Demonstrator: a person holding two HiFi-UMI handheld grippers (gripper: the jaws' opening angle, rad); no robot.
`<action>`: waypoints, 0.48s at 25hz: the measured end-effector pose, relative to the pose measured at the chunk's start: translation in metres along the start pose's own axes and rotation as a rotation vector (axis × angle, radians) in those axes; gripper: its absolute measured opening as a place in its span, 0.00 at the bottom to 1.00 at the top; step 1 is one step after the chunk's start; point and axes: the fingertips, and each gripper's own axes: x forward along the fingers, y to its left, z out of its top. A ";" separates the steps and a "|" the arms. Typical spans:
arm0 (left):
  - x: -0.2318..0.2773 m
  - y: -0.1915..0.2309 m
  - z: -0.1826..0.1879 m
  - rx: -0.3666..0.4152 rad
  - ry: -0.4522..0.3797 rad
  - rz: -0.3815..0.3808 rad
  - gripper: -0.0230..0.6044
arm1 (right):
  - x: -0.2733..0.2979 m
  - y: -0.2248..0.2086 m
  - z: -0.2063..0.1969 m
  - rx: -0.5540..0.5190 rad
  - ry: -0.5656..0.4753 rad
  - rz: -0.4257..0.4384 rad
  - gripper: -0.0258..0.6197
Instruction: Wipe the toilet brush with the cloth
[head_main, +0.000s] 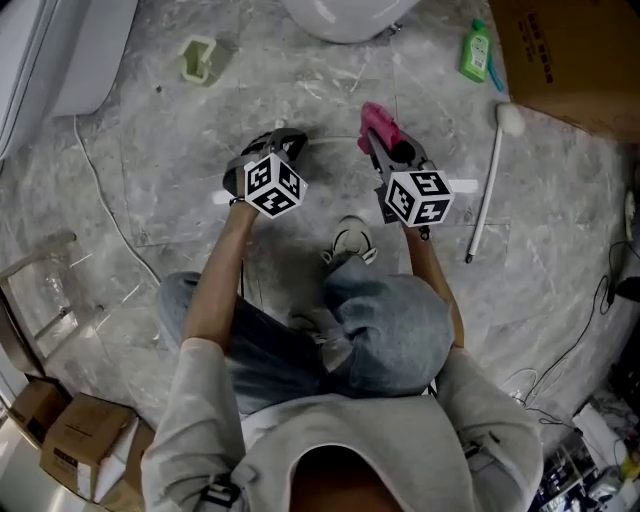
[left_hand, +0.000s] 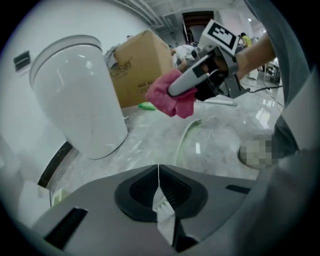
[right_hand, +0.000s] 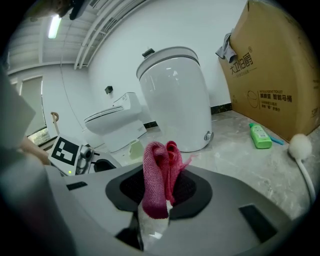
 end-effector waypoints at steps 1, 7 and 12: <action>0.008 -0.005 -0.001 0.041 0.026 -0.030 0.07 | 0.001 0.001 -0.005 -0.002 0.010 0.006 0.22; 0.036 -0.016 -0.009 0.207 0.102 -0.150 0.07 | 0.009 0.003 -0.016 -0.007 0.044 0.018 0.22; 0.050 -0.026 -0.023 0.392 0.202 -0.181 0.07 | 0.017 0.005 -0.025 -0.015 0.069 0.016 0.22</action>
